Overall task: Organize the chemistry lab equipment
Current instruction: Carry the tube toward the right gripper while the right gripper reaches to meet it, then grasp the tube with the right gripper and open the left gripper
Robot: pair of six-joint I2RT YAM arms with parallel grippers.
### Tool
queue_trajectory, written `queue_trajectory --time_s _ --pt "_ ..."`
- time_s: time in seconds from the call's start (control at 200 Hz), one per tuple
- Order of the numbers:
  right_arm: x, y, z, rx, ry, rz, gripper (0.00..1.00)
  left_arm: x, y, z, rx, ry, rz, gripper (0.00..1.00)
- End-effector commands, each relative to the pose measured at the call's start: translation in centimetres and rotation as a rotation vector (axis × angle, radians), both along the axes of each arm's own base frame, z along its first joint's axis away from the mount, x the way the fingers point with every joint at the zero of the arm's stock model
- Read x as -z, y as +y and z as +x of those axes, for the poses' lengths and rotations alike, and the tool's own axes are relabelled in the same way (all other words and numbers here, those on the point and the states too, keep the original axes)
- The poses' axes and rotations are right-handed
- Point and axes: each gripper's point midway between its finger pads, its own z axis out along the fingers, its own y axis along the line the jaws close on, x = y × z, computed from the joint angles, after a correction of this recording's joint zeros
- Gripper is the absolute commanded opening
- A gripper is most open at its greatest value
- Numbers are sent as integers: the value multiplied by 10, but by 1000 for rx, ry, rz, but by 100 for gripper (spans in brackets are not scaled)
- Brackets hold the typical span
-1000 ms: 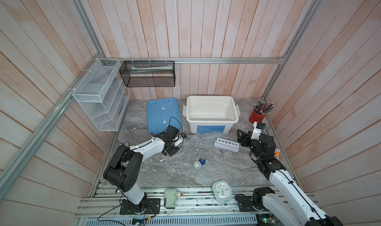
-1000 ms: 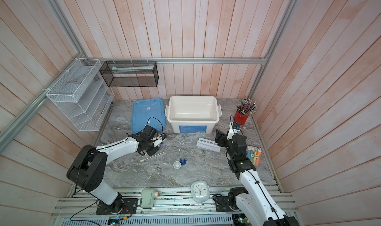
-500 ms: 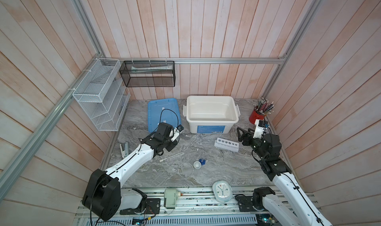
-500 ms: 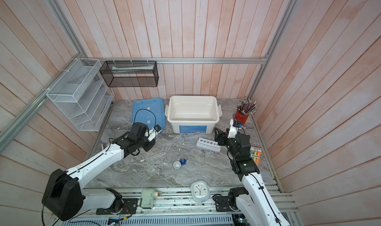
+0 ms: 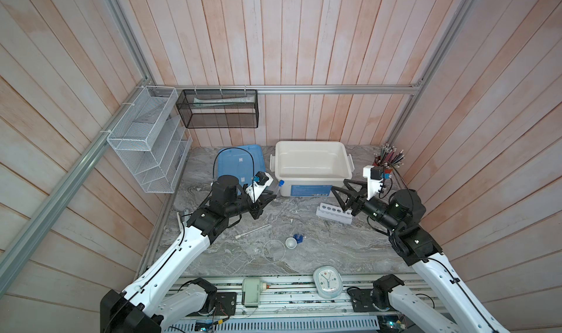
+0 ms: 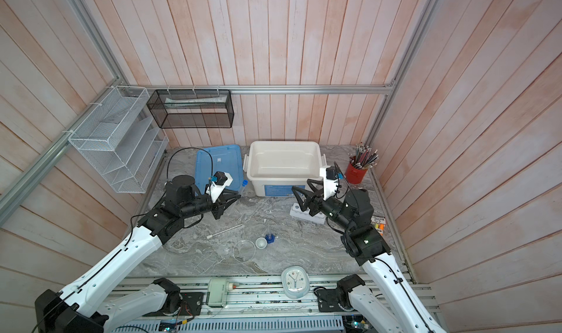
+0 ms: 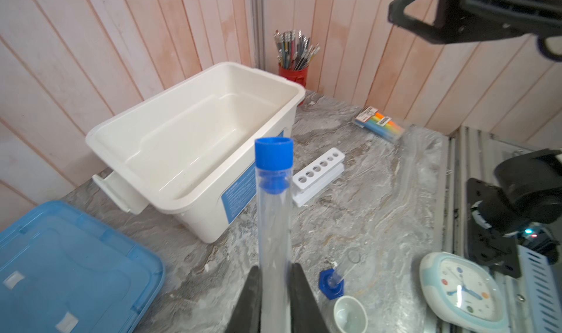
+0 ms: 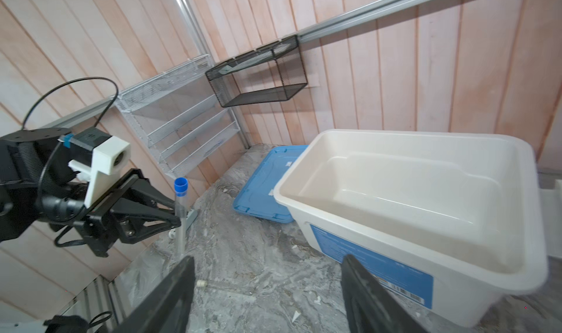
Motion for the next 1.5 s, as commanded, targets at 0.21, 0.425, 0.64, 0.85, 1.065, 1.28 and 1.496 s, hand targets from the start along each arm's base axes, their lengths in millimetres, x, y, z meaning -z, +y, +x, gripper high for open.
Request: queue_trajectory --time_s 0.21,0.425,0.64,0.85,1.065,1.28,1.496 --pt "4 81 -23 -168 -4 -174 74 -12 -23 -33 231 49 -145 17" --pt "14 123 -19 -245 15 -222 68 -13 -23 -39 255 52 -150 17" --pt "2 134 -21 -291 -23 -161 64 -8 -23 -43 261 70 -146 17" --pt "1 141 -23 -324 -21 -135 57 -10 -23 -43 267 71 -151 17" --pt "0 145 -22 -332 -26 -104 50 -11 -24 -43 272 74 -157 17" --pt "2 149 -24 -358 -19 -98 38 -11 -23 -44 271 77 -161 17" --pt "11 153 -25 -378 10 -93 38 -15 -23 -45 268 67 -167 17"
